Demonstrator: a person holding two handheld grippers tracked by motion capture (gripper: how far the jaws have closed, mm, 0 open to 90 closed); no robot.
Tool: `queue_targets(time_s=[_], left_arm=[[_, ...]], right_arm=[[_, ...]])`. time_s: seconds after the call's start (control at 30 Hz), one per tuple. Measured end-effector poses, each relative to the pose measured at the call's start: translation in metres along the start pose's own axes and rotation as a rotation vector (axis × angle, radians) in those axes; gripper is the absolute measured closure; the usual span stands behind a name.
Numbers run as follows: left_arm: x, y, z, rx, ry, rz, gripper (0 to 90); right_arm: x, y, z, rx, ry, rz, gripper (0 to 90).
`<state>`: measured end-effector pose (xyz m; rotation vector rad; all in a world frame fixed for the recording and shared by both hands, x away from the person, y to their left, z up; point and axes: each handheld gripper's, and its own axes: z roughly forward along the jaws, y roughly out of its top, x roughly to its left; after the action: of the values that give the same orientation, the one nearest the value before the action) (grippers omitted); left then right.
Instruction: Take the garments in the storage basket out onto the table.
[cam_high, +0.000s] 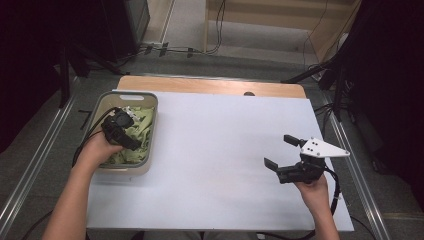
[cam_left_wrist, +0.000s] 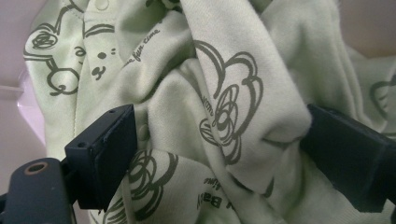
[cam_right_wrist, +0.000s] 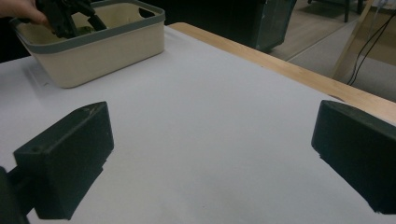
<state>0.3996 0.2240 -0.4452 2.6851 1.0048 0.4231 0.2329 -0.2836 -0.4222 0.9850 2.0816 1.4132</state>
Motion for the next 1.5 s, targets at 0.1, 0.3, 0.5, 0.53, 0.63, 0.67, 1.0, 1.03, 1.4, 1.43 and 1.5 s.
queue_targets(time_s=[0.1,0.3,0.5,0.53,0.63,0.67,1.0,1.03,1.4,1.43,1.5], left_arm=[[0.000,0.003,0.002,0.035,-0.003,0.024,12.7],[-0.002,0.010,0.006,0.085,-0.004,0.047,14.1],[0.002,0.013,0.010,0.122,-0.031,0.013,14.2],[0.002,0.013,0.010,0.122,-0.031,0.013,14.2],[0.001,0.015,0.011,0.142,-0.031,0.023,14.2],[0.001,0.015,0.011,0.142,-0.031,0.023,14.2],[-0.001,0.016,0.011,0.139,-0.084,0.035,35.6],[-0.003,0.017,0.010,0.140,-0.094,0.047,41.1],[-0.009,0.016,0.007,0.123,-0.067,0.082,69.5],[-0.010,0.016,0.006,0.121,-0.058,0.081,71.0],[-0.011,0.015,0.004,0.107,-0.051,0.093,72.4]], right_arm=[[0.000,0.000,0.001,0.004,0.000,0.001,0.0],[0.001,0.000,0.001,0.002,-0.005,0.001,0.0],[0.000,0.000,-0.001,-0.002,-0.007,0.000,0.0],[0.000,0.000,-0.001,-0.002,-0.007,0.000,0.0],[0.000,0.000,-0.001,-0.002,-0.009,-0.001,0.0],[0.000,0.000,-0.001,-0.002,-0.009,-0.001,0.0],[0.001,0.000,0.000,0.005,-0.007,0.003,0.0],[0.001,0.000,0.000,0.005,-0.006,0.000,0.0],[0.001,0.000,0.001,0.008,-0.007,-0.004,0.0],[0.001,0.000,0.001,0.008,-0.008,-0.004,0.0],[0.000,0.000,0.001,0.009,-0.009,-0.003,0.0]])
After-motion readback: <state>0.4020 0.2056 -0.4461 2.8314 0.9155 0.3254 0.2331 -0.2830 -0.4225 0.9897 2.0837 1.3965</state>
